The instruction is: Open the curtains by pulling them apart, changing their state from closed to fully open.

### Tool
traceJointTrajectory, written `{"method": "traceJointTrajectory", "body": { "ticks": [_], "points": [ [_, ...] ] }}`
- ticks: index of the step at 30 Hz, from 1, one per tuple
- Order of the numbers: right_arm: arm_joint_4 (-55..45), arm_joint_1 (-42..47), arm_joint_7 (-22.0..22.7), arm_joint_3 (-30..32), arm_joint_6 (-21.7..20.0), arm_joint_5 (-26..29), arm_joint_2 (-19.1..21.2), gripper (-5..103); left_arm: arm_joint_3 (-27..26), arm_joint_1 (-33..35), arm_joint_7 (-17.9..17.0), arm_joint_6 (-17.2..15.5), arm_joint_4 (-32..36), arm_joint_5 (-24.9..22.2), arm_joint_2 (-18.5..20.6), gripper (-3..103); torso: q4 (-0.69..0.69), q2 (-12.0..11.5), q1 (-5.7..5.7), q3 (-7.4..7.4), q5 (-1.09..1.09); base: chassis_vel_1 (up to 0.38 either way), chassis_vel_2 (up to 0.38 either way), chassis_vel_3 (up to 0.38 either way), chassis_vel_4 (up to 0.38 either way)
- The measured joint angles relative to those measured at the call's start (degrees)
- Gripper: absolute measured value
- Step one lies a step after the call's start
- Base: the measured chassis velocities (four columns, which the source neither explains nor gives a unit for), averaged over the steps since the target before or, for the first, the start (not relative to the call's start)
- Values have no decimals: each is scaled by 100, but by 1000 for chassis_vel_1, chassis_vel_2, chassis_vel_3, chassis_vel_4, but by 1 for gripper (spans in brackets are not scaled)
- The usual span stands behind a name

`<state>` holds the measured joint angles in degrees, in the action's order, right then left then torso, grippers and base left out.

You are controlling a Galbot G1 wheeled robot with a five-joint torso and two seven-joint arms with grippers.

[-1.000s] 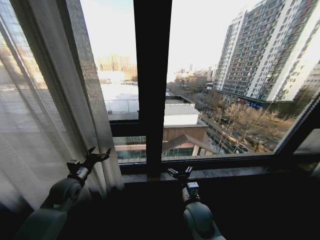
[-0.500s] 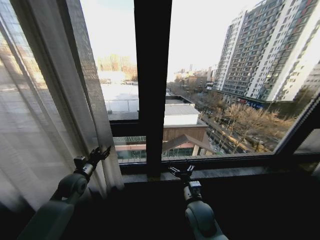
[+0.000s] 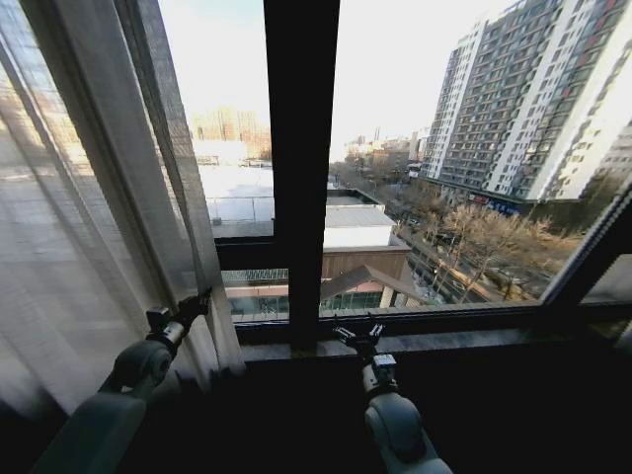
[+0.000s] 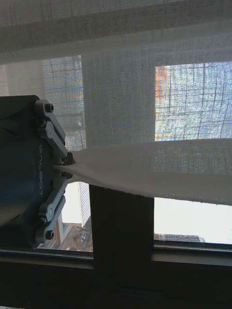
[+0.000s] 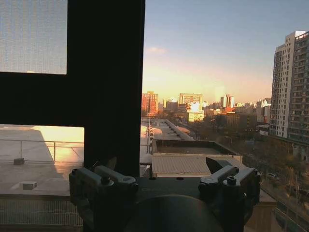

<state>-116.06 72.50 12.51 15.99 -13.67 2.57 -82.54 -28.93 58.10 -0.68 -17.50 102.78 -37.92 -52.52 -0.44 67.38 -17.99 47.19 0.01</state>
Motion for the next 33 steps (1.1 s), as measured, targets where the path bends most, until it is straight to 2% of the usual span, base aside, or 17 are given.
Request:
{"method": "traceJointTrajectory", "body": {
  "ticks": [20,33],
  "points": [
    [-21,34,-104,-56,-16,-194,31,100,-438,501,-9,-20,456,-7,28,0,0,0,1,0,0,16,12,-16,-15],
    [-87,100,-113,-146,-18,-215,43,100,-797,913,-26,-20,805,-16,-22,0,0,0,1,0,-1,218,223,-227,-220]
  ]
}}
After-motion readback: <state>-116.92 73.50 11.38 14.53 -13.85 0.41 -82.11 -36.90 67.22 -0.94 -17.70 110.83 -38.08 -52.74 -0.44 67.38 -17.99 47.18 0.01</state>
